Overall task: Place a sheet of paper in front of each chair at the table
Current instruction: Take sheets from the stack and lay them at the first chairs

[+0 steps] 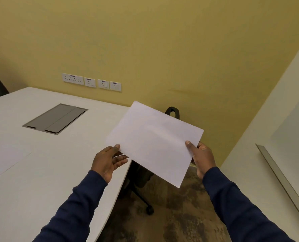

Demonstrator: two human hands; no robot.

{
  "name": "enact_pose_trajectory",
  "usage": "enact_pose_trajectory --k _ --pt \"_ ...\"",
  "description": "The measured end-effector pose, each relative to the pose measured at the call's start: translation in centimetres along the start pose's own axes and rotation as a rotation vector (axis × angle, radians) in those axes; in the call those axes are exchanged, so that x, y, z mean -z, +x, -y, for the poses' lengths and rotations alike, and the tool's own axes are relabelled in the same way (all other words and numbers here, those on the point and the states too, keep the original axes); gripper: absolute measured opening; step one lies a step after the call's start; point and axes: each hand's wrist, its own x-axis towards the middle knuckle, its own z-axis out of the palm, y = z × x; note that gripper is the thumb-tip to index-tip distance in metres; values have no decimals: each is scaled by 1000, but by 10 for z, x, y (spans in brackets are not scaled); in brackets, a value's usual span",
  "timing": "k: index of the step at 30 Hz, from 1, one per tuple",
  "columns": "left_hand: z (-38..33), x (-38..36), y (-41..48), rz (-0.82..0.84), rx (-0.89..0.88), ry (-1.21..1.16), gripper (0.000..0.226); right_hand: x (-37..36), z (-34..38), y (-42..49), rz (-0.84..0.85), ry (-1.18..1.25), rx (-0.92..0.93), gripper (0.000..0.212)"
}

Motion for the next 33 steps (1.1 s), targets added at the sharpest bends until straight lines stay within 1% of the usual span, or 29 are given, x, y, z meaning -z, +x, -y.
enact_pose_trajectory --k 3,5,12,15,18,20,24,28,33 --pt "1 -11 36 13 31 40 13 -26 5 49 42 -4 -18 8" --pt "0 -17 62 -18 39 63 13 -46 7 81 74 -7 -30 8" --pt "-6 -31 157 -217 -4 62 10 -113 4 195 214 -34 -80 8" --pt "-14 -28 194 -325 -22 70 9 -140 3 246 248 -91 -98 13" --pt "-19 -21 232 -413 -26 106 6 -177 -2 296 307 -126 -121 13" --pt "-21 -15 256 -463 -9 130 6 -205 -10 323 339 -160 -171 13" --pt "-20 2 304 -551 29 160 13 -252 -40 365 342 -219 -265 13" --pt "-9 26 356 -616 86 192 19 -287 -82 401 305 -309 -335 30" --pt "18 52 415 -657 190 236 24 -317 -135 435 252 -428 -414 40"
